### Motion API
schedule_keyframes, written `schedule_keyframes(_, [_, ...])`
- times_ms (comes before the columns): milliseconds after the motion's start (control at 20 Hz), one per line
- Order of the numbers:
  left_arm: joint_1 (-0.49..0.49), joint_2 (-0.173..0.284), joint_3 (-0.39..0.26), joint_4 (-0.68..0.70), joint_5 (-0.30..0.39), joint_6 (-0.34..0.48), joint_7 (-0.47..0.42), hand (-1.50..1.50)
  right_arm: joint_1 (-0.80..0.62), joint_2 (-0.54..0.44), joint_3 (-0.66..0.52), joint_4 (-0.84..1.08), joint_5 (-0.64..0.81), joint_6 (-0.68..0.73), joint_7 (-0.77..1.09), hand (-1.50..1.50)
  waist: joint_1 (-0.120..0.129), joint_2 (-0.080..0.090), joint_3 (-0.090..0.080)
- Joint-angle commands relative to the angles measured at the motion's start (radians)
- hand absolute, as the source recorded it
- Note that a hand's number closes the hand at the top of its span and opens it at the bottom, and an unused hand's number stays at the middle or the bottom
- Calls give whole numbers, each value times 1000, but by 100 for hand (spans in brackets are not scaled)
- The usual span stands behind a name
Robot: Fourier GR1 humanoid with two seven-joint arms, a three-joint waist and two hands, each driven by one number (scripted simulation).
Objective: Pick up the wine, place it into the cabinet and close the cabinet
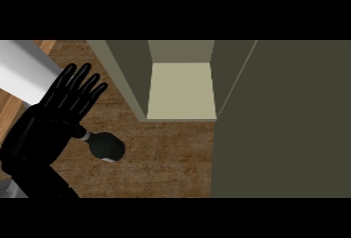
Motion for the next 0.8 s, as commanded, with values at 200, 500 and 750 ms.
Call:
schedule_keyframes(200, [-51,-15,5,-79,27,74,107,-150,-67,40,2,7,13,-8,61,-150,5,0,0])
schedule_keyframes(500, [19,-19,16,-48,-4,-11,44,-150,36,56,-12,-97,11,37,71,-150,2,0,0])
schedule_keyframes(750, [23,-14,38,-54,-13,0,65,-150,-84,97,66,-36,103,-28,129,-150,6,0,0])
